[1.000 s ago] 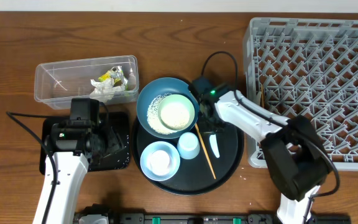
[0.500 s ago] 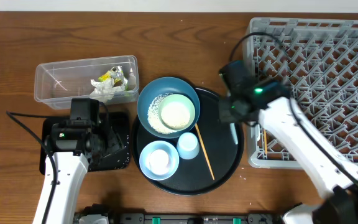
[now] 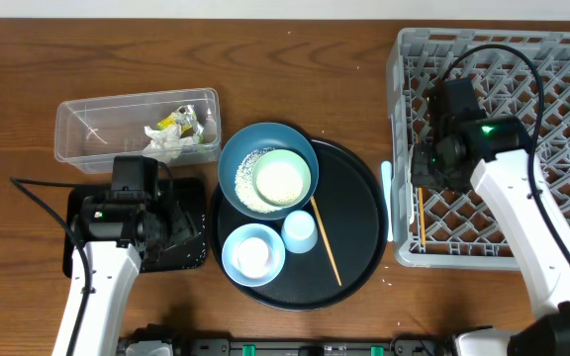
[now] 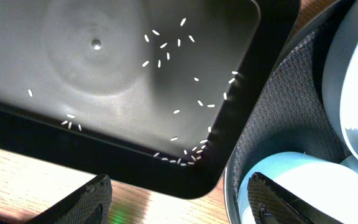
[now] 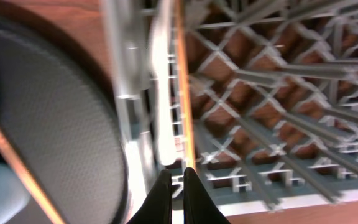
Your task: Sort waste into correct bins and load items into the dishwasher rack
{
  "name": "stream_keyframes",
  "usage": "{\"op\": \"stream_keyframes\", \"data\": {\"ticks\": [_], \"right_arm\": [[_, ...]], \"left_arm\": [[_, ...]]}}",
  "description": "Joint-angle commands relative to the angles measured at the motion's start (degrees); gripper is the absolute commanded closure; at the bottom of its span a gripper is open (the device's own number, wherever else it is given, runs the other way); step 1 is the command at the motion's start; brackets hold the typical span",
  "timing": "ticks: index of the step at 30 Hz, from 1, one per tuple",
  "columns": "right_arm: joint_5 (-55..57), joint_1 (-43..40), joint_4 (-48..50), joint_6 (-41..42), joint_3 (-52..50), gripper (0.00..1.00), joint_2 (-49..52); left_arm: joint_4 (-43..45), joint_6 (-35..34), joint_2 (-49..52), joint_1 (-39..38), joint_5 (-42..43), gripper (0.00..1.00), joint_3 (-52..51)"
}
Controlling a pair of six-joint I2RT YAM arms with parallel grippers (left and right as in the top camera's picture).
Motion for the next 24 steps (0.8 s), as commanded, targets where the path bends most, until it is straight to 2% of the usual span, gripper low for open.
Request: {"op": "stream_keyframes", "data": {"ticks": [1, 18, 24], "right_arm": [[0.98, -0.46, -0.07, -1.77, -0.02, 0.96, 1.01], [-2.71, 0.72, 0.35, -1.88, -0.02, 0.95, 0.98], [-12.09, 1.86, 2.10, -8.11, -0.02, 0.93, 0.98]], "left_arm": [[-0.04, -0.09, -0.09, -0.04, -0.68, 0.28, 1.05], [0.00, -0.09, -0.09, -0.04, -0.68, 0.28, 1.05], [-0.02, -0.09, -0.09, -0.04, -0.68, 0.28, 1.05]]}}
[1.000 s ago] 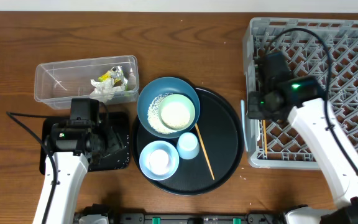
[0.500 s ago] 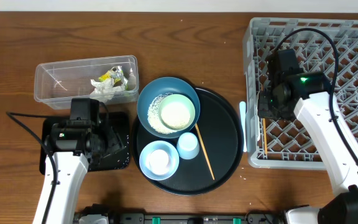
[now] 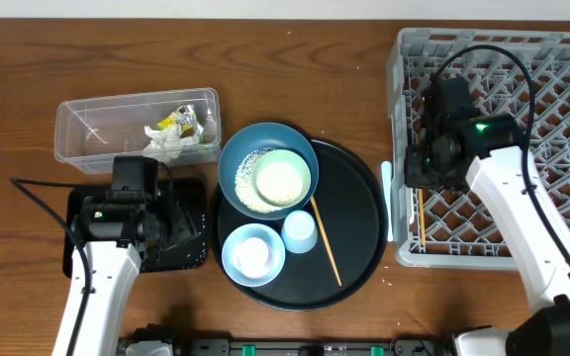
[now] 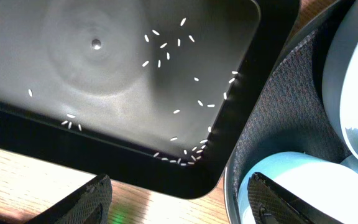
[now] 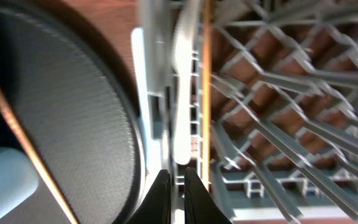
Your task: Sort waste into correct bins and load items into the dishwasher rack
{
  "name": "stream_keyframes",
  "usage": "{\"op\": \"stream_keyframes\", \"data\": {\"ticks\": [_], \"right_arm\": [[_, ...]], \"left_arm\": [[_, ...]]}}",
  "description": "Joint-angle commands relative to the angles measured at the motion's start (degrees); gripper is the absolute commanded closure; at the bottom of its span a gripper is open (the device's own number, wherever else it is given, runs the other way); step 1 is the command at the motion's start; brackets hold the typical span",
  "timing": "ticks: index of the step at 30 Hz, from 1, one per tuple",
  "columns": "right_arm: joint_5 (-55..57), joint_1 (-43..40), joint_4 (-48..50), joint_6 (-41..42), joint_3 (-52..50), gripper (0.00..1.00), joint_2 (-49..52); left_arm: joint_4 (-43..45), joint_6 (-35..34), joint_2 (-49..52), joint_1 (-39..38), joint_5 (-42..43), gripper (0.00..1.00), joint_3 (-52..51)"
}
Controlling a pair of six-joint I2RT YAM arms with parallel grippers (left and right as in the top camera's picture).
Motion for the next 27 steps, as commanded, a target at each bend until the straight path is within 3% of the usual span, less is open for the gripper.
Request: {"op": "stream_keyframes", "data": {"ticks": [1, 3, 6, 14, 18, 27], "right_arm": [[-9.66, 1.84, 1.18, -6.91, -0.02, 0.91, 0.20], [-13.70, 3.21, 1.75, -10.01, -0.02, 0.87, 0.20], [-17.25, 6.62, 2.12, -13.03, -0.02, 0.70, 0.20], [-17.33, 18.36, 3.45, -12.98, -0.07, 0.42, 0.24], [-15.28, 24.30, 6.60, -12.92, -0.07, 0.33, 1.14], [-10.73, 32.70, 10.27, -10.75, -0.07, 0.28, 9.62]], "left_arm": [[-0.02, -0.11, -0.09, -0.04, -0.68, 0.28, 1.05], [0.00, -0.09, -0.09, -0.04, -0.68, 0.28, 1.05], [0.00, -0.09, -0.09, -0.04, -0.68, 0.28, 1.05], [0.00, -0.11, -0.09, -0.04, -0.68, 0.28, 1.05], [0.00, -0.11, -0.09, -0.04, -0.68, 0.28, 1.05], [-0.02, -0.11, -0.09, -0.04, -0.68, 0.28, 1.05]]}}
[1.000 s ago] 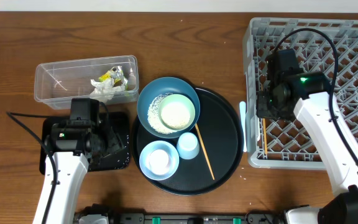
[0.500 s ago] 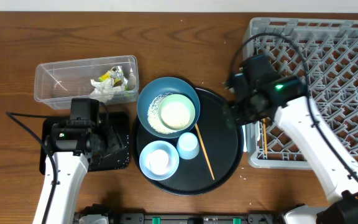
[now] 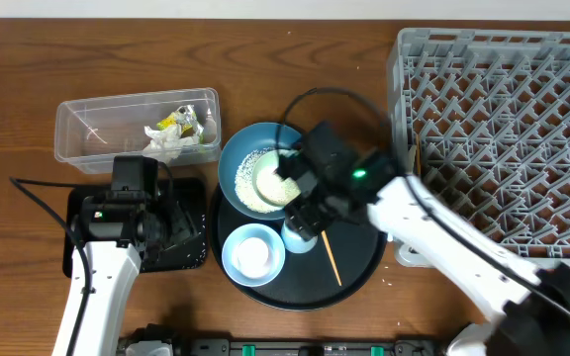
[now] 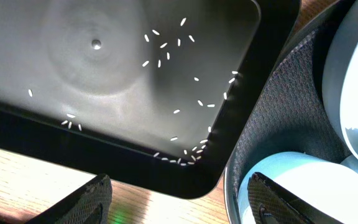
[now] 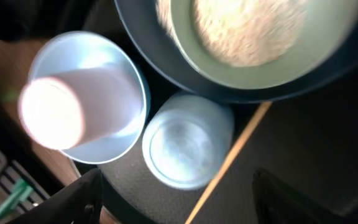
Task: Sort waste into correct bins and load items into the dishwasher rack
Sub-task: 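Grasp the light-blue cup with the right gripper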
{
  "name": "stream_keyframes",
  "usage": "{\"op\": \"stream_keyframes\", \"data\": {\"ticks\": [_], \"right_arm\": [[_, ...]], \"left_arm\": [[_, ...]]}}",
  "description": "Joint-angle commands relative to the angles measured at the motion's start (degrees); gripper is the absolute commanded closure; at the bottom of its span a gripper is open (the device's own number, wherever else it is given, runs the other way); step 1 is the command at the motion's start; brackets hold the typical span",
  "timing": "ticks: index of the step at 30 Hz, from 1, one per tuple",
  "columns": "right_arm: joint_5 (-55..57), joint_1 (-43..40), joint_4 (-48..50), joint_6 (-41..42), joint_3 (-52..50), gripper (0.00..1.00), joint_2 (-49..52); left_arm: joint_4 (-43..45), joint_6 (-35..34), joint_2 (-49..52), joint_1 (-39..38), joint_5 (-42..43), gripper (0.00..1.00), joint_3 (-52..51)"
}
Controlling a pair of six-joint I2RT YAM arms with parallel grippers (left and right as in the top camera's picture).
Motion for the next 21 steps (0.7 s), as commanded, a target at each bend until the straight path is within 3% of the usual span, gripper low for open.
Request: {"op": "stream_keyframes", "data": {"ticks": [1, 7, 12, 16, 21], "right_arm": [[3.65, 2.05, 0.11, 2.67, -0.04, 0.28, 3.98], [5.16, 3.89, 2.05, 5.86, -0.04, 0.29, 10.58], [5.31, 4.39, 1.75, 6.05, -0.02, 0.55, 12.39], [5.79, 3.65, 0.42, 6.08, 0.09, 0.66, 10.84], [5.79, 1.22, -2.82, 6.23, 1.20, 0.68, 6.19]], "left_arm": [[0.00, -0.11, -0.09, -0.04, -0.70, 0.28, 1.05], [0.00, -0.09, -0.09, -0.04, -0.70, 0.28, 1.05], [0.00, -0.11, -0.09, -0.04, -0.70, 0.28, 1.05], [0.00, -0.11, -0.09, -0.04, -0.70, 0.28, 1.05], [0.00, -0.11, -0.09, -0.04, -0.70, 0.28, 1.05]]}}
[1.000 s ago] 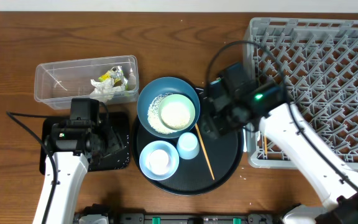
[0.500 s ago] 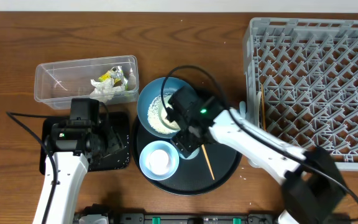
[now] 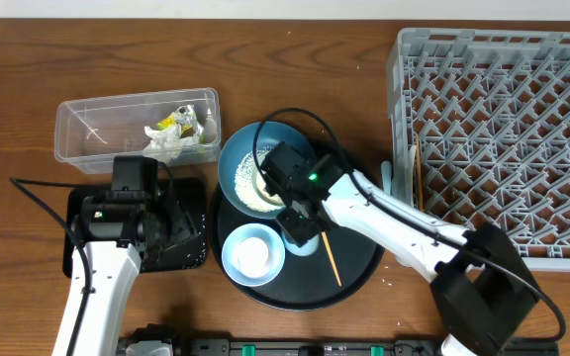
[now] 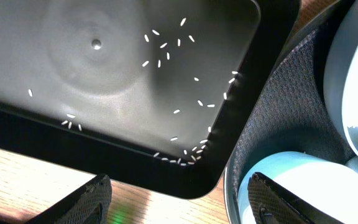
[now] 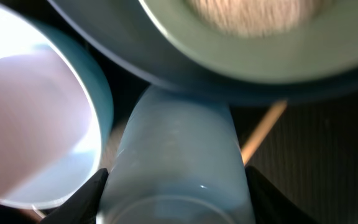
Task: Sort waste into correct bins and load items into the dishwasher rack
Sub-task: 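Grasp the light-blue cup with the right gripper, then carry the light-blue cup into the dish rack and release it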
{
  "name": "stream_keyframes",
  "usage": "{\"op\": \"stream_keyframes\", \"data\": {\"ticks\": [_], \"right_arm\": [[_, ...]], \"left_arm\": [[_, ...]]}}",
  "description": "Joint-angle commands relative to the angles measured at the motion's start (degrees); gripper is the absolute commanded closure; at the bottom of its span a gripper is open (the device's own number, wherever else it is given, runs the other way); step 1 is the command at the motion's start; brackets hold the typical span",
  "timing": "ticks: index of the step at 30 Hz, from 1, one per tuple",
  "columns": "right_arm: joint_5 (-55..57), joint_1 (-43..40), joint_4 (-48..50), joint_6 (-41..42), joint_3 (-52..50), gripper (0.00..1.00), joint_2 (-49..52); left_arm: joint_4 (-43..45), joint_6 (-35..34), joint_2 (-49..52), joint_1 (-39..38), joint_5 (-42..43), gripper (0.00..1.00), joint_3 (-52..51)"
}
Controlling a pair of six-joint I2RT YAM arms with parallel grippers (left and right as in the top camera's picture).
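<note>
On the round black tray (image 3: 359, 198), a light blue cup (image 3: 303, 237) stands between the fingers of my right gripper (image 5: 176, 199). The jaws are open, one on each side of the cup (image 5: 176, 162). Beside it are a large blue bowl (image 3: 234, 168) with rice and a green bowl (image 5: 247, 25) inside, a small blue bowl (image 3: 253, 253) holding a white cup, and a chopstick (image 3: 329, 255). Another chopstick (image 3: 419, 193) lies in the grey dishwasher rack (image 3: 503, 129). My left gripper (image 4: 179, 205) hangs open over the black bin (image 4: 104, 74), which is sprinkled with rice grains.
A clear bin (image 3: 137, 124) with crumpled wrappers stands at the back left. A pale spoon (image 3: 386, 193) lies on the table between the tray and the rack. My right arm stretches across the tray from the right.
My right gripper was open above the tray with the light blue cup below it. Now it is lower, with its fingers on either side of that cup. The left arm has not moved.
My right gripper was shut at the rack's left edge, by a chopstick lying inside, at both earliest moments. Then it was open over the tray above the cups. Now it straddles the light blue cup. The left gripper stayed open over the black bin.
</note>
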Motion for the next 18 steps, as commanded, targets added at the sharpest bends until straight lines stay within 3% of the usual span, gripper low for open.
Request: {"op": "stream_keyframes", "data": {"ticks": [1, 10, 18], "right_arm": [[-0.22, -2.34, -2.01, 0.81, 0.76, 0.68, -4.52], [1.88, -11.56, -6.38, -0.72, 3.06, 0.71, -17.57], [12.66, -27.67, -5.05, -0.72, 4.17, 0.78, -24.09]], "left_arm": [[-0.02, -0.09, -0.09, -0.04, -0.66, 0.28, 1.05], [-0.02, -0.09, -0.09, -0.04, -0.68, 0.28, 1.05], [0.00, -0.11, -0.09, -0.04, -0.68, 0.28, 1.05]]}}
